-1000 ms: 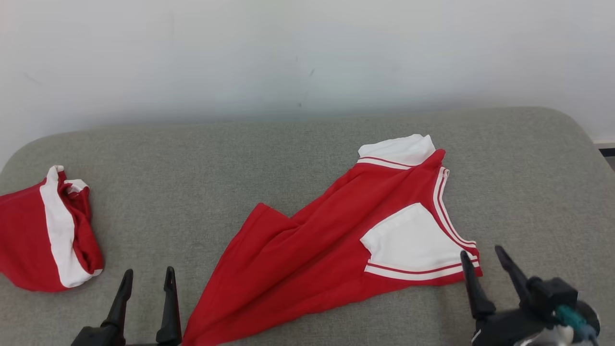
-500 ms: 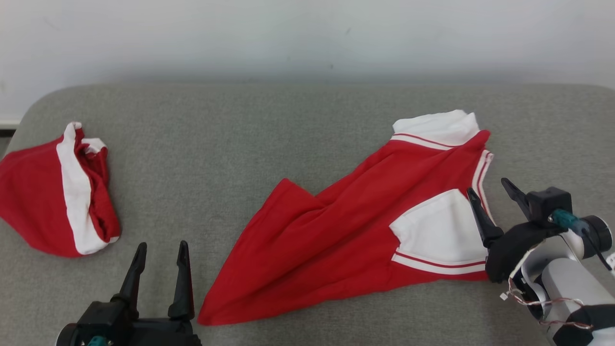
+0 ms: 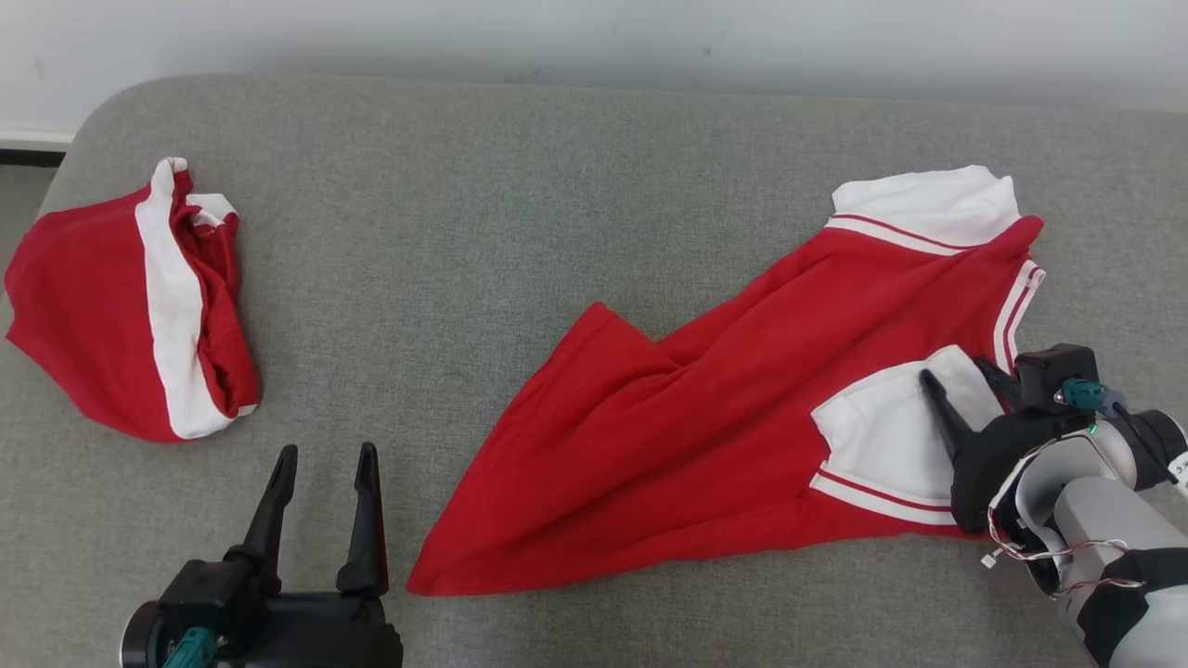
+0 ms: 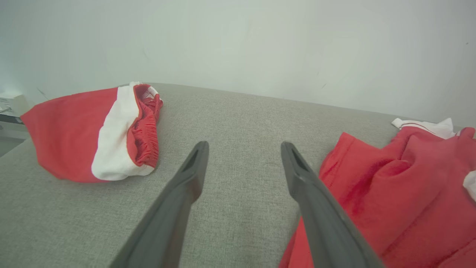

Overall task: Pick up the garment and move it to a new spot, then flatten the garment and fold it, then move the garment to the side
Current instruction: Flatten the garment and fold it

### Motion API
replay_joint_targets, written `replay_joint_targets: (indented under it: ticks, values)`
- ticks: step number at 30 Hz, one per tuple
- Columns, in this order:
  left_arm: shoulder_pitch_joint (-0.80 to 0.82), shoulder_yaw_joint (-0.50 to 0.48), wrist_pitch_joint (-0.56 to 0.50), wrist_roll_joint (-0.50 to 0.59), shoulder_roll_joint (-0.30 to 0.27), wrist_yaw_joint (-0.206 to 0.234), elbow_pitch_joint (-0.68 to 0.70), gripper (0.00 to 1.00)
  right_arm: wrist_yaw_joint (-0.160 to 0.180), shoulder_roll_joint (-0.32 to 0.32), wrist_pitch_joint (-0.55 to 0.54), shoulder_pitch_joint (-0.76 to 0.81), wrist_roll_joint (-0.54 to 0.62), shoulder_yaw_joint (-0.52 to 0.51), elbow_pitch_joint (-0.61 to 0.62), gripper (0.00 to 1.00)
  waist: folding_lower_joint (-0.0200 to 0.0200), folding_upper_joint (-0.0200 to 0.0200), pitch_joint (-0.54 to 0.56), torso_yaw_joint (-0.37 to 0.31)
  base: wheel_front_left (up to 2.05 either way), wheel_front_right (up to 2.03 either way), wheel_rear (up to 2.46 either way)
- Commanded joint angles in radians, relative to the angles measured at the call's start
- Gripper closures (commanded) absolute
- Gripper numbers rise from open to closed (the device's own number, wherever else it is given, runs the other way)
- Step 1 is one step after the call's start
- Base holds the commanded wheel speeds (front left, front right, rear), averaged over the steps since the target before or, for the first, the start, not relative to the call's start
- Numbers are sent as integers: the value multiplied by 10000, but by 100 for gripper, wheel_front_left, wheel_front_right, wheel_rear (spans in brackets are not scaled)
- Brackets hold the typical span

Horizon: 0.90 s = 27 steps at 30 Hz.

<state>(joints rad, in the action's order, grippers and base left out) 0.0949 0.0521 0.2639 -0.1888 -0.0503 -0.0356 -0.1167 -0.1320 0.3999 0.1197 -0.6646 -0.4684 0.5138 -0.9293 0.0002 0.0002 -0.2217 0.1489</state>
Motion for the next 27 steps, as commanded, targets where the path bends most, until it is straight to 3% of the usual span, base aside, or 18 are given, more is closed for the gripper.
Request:
replay_joint_targets:
  ticks: [1,8,13,19,27]
  values:
    - [133,-8,6,-124,-6,47,-22,0,27,46,146,-173,-176,147,-159,100,-2,-2,-80,20,0,0,0]
    - [27,-96,6,-112,-6,70,-106,0,27,60,1047,-290,-568,522,-361,100,-2,-2,101,-205,0,0,0]
    - [-317,-233,6,-159,-6,170,-144,0,27,108,1459,194,-726,379,299,100,-2,-2,498,-586,0,0,0]
    - [-782,-485,6,-111,-6,118,-143,0,27,132,1451,1957,-53,-1086,3055,100,-2,-2,892,-1242,0,0,0]
    - [-1099,-795,6,-63,-7,83,-241,0,27,-470,1446,4998,1043,-2416,5998,100,-2,-2,1243,-2015,0,0,0]
